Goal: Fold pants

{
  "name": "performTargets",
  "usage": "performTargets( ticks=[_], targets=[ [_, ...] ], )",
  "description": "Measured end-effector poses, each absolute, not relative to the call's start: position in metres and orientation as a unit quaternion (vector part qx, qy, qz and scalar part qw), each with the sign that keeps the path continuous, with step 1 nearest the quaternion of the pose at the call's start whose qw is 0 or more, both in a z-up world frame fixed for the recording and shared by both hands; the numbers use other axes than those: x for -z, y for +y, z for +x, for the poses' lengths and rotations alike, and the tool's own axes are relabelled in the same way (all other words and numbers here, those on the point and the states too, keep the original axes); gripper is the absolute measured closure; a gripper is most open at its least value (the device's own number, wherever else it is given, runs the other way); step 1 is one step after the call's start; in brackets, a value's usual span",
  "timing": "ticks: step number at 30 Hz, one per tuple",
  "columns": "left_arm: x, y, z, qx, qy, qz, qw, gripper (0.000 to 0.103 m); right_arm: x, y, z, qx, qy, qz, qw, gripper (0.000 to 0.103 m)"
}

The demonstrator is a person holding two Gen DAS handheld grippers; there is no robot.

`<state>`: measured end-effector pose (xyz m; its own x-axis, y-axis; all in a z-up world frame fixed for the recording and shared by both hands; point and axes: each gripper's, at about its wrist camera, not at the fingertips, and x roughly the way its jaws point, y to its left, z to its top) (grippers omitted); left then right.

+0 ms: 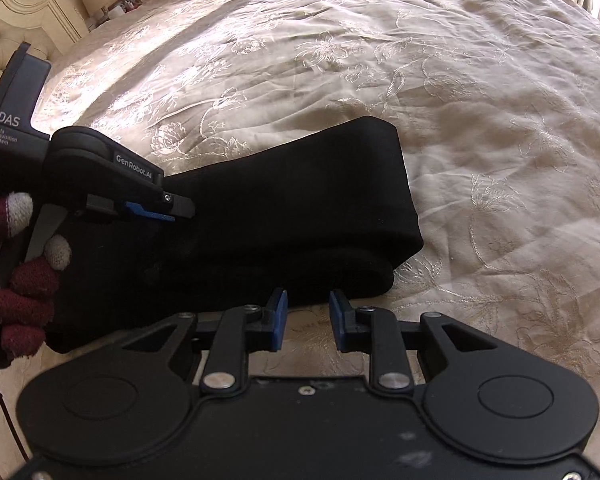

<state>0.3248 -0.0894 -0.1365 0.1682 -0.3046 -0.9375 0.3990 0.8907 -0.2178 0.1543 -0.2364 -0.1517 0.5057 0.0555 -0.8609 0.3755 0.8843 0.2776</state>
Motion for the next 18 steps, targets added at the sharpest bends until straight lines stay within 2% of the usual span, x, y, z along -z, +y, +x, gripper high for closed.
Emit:
performTargets(
  ticks=[7, 11, 14, 15, 16, 18],
  targets=[
    [0.109, -0.075, 0.323, 0.236, 0.605, 0.01, 0.76, 0.091, 0.157, -0.24, 0.155, 0.086, 0.488, 0.232, 0.837, 0.077],
    [0.111, -0.066, 0.32, 0.23, 0.609, 0.016, 0.759, 0.091, 0.16, -0.243, 0.161, 0.082, 0.485, 0.233, 0.839, 0.077],
    [0.123, -0.06, 0.32, 0.218, 0.622, 0.024, 0.752, 0.091, 0.165, -0.251, 0.167, 0.132, 0.478, 0.207, 0.843, 0.081],
    [0.126, -0.059, 0.32, 0.218, 0.626, 0.023, 0.748, 0.091, 0.169, -0.257, 0.169, 0.15, 0.482, 0.212, 0.837, 0.094],
    [0.13, -0.058, 0.32, 0.216, 0.629, 0.025, 0.746, 0.092, 0.175, -0.263, 0.169, 0.156, 0.488, 0.23, 0.828, 0.098],
    [0.136, -0.06, 0.321, 0.217, 0.632, 0.039, 0.743, 0.094, 0.178, -0.273, 0.162, 0.152, 0.491, 0.27, 0.814, 0.098]
  ],
)
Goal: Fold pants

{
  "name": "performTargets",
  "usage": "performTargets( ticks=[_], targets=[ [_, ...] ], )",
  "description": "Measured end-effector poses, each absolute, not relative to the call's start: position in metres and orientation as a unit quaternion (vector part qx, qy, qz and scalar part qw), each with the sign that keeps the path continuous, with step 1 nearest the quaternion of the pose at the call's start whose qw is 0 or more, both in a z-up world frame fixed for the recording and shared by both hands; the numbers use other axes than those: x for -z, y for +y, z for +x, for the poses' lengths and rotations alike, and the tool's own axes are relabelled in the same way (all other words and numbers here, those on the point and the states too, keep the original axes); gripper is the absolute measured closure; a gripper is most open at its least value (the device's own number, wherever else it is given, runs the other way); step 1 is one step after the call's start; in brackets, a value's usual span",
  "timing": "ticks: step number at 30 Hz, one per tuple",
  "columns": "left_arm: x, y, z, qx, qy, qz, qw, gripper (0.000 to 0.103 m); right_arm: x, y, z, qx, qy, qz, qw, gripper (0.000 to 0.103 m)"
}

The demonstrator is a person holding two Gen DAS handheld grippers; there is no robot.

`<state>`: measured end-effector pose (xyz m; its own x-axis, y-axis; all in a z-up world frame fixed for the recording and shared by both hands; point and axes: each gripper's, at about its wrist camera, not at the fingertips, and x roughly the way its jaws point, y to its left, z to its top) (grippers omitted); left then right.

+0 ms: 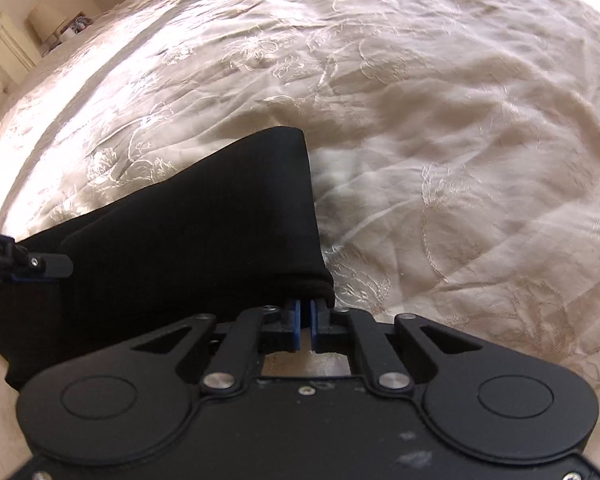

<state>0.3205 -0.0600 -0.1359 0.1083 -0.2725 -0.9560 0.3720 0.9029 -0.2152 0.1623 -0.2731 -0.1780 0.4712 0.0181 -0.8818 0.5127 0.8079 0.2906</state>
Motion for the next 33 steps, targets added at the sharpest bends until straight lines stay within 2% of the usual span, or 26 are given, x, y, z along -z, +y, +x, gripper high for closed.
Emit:
performTargets(
  ticks=[2, 5, 11, 15, 18, 20, 21, 22, 28, 31, 33],
  targets=[
    [0.14, -0.062, 0.321, 0.217, 0.634, 0.046, 0.741, 0.094, 0.172, -0.271, 0.157, 0.14, 0.497, 0.262, 0.816, 0.093],
    [0.144, -0.062, 0.321, 0.217, 0.636, 0.049, 0.739, 0.093, 0.154, -0.266, 0.147, 0.11, 0.503, 0.245, 0.822, 0.093],
    [0.149, -0.064, 0.322, 0.214, 0.639, 0.055, 0.736, 0.093, 0.114, -0.27, 0.163, 0.095, 0.44, 0.238, 0.861, 0.093],
    [0.153, -0.065, 0.324, 0.214, 0.639, 0.06, 0.737, 0.093, 0.145, -0.275, 0.19, 0.109, 0.468, 0.259, 0.838, 0.094],
    [0.152, -0.064, 0.325, 0.213, 0.639, 0.061, 0.737, 0.091, 0.185, -0.274, 0.189, 0.125, 0.521, 0.261, 0.803, 0.103],
    [0.144, -0.06, 0.323, 0.204, 0.628, 0.063, 0.748, 0.091, 0.188, -0.273, 0.183, 0.128, 0.515, 0.273, 0.802, 0.103],
    [0.138, -0.056, 0.321, 0.201, 0.621, 0.064, 0.755, 0.091, 0.183, -0.272, 0.18, 0.129, 0.51, 0.279, 0.803, 0.102],
    [0.132, -0.052, 0.319, 0.198, 0.615, 0.061, 0.761, 0.091, 0.176, -0.272, 0.177, 0.128, 0.502, 0.283, 0.807, 0.094],
    [0.101, -0.013, 0.305, 0.146, 0.587, 0.048, 0.795, 0.091, 0.134, -0.262, 0.16, 0.115, 0.454, 0.265, 0.843, 0.081],
    [0.087, 0.014, 0.287, 0.113, 0.57, 0.051, 0.812, 0.091, 0.122, -0.255, 0.154, 0.103, 0.438, 0.264, 0.853, 0.07],
    [0.082, 0.03, 0.273, 0.096, 0.567, 0.058, 0.816, 0.091, 0.119, -0.245, 0.152, 0.088, 0.432, 0.265, 0.857, 0.07]
  ],
)
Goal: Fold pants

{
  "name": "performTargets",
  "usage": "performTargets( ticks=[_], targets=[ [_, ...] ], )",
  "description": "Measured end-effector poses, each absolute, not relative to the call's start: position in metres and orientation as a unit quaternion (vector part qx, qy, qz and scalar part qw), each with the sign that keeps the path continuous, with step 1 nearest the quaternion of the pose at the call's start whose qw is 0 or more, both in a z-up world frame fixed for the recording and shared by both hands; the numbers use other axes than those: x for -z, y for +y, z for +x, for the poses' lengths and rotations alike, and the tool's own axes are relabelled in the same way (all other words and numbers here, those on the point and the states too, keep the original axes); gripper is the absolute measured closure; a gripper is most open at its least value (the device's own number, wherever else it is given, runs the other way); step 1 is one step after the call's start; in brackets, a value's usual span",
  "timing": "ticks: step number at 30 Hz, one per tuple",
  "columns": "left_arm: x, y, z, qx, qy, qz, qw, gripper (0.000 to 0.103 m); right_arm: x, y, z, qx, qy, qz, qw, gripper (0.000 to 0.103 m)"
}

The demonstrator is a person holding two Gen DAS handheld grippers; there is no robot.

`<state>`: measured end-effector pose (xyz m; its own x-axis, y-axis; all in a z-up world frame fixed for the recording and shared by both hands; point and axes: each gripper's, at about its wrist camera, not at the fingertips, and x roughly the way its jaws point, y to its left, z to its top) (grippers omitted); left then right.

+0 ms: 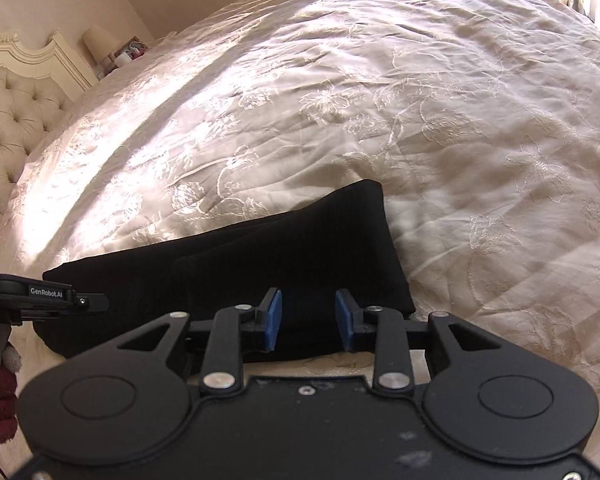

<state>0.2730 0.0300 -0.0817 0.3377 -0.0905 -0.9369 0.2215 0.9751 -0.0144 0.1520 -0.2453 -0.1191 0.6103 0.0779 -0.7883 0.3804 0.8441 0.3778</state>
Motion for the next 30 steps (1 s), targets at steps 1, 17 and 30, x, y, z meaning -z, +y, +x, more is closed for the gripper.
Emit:
performTargets(
  ticks=[1, 17, 30],
  targets=[
    [0.08, 0.039, 0.266, 0.088, 0.569, 0.062, 0.816, 0.091, 0.119, -0.239, 0.152, 0.081, 0.43, 0.265, 0.859, 0.07],
    [0.101, 0.146, 0.237, 0.058, 0.601, 0.054, 0.795, 0.091, 0.129, -0.096, 0.16, -0.066, 0.493, 0.232, 0.836, 0.094],
    [0.113, 0.22, 0.294, 0.098, 0.601, 0.059, 0.791, 0.091, 0.129, -0.001, 0.236, -0.015, 0.486, 0.202, 0.85, 0.096]
  ],
)
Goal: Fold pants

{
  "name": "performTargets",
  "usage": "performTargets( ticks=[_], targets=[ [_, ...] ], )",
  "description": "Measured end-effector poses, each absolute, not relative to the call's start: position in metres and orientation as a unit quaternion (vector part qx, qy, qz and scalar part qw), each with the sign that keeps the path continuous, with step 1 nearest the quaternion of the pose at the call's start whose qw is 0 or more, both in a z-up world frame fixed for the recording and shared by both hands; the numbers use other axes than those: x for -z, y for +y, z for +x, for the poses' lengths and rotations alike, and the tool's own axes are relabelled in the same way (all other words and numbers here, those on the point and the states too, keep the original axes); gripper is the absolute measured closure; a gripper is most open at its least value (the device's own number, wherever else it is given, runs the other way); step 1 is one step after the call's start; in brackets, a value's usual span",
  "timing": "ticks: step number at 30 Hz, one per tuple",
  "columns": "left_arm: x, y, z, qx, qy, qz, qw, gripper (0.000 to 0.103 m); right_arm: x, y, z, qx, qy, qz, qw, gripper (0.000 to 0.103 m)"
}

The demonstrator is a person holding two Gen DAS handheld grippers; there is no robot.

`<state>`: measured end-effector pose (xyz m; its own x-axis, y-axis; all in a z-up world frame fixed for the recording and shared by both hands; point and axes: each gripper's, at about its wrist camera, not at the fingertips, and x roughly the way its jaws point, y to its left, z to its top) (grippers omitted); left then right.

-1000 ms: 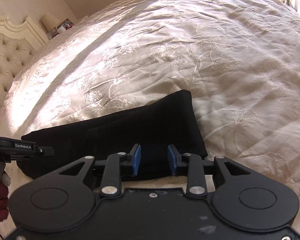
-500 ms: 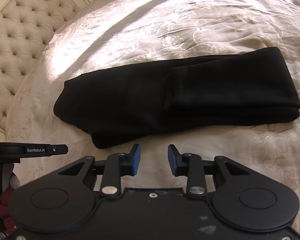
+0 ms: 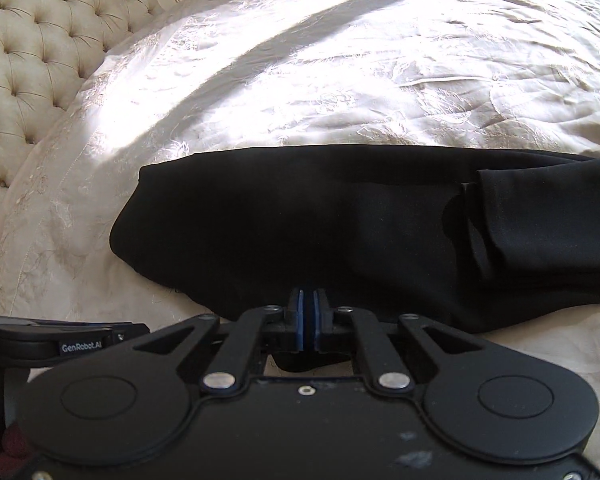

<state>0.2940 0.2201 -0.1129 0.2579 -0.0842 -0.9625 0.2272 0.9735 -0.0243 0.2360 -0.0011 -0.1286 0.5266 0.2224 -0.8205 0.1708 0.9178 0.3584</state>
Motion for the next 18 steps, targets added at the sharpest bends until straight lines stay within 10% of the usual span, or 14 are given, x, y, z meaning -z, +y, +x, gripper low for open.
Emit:
performTargets(
  ticks=[18],
  targets=[
    [0.114, 0.296, 0.392, 0.107, 0.576, 0.015, 0.811, 0.07, 0.185, 0.03, 0.241, 0.061, 0.562, 0.18, 0.805, 0.097]
  ],
)
